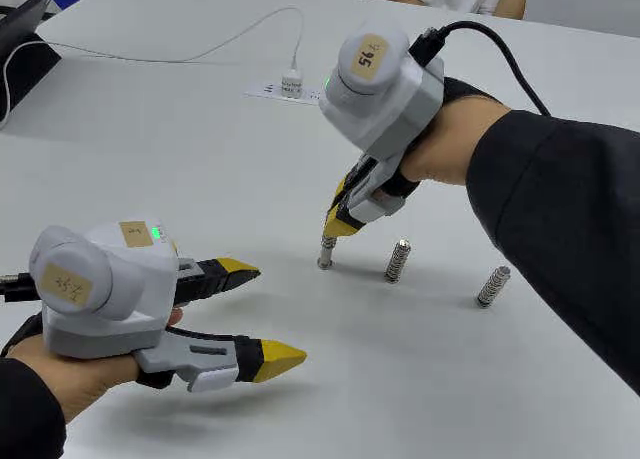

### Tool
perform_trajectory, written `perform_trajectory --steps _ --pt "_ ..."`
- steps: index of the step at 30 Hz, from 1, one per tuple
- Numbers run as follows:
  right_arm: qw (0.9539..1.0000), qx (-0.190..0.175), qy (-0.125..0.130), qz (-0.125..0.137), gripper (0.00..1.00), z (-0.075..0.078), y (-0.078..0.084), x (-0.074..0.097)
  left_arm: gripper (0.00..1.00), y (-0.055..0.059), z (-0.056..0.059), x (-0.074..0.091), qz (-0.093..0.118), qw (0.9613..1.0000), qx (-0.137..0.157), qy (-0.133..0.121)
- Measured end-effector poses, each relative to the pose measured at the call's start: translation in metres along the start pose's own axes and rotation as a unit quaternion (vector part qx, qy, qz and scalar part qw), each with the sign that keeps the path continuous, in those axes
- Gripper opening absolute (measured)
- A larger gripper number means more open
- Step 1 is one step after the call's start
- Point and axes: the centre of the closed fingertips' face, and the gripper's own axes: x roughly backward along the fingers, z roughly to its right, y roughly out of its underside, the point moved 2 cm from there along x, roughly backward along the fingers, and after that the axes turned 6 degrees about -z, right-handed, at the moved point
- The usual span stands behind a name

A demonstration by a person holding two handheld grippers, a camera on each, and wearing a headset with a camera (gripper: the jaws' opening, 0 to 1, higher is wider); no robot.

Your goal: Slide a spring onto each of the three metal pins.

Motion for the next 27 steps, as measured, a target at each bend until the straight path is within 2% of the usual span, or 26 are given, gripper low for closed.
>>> perform_trajectory --steps 10,27 --pt "0.9999 -0.01 -0.003 -0.005 0.12 -0.003 0.006 -0.011 0.63 0.0 0.0 0.001 0.0 1.0 0.001 -0.001" --pt "0.9998 -0.02 -0.003 0.004 0.13 -0.004 0.009 -0.01 0.63 -0.001 0.0 0.0 0.0 1.0 0.002 -0.001"
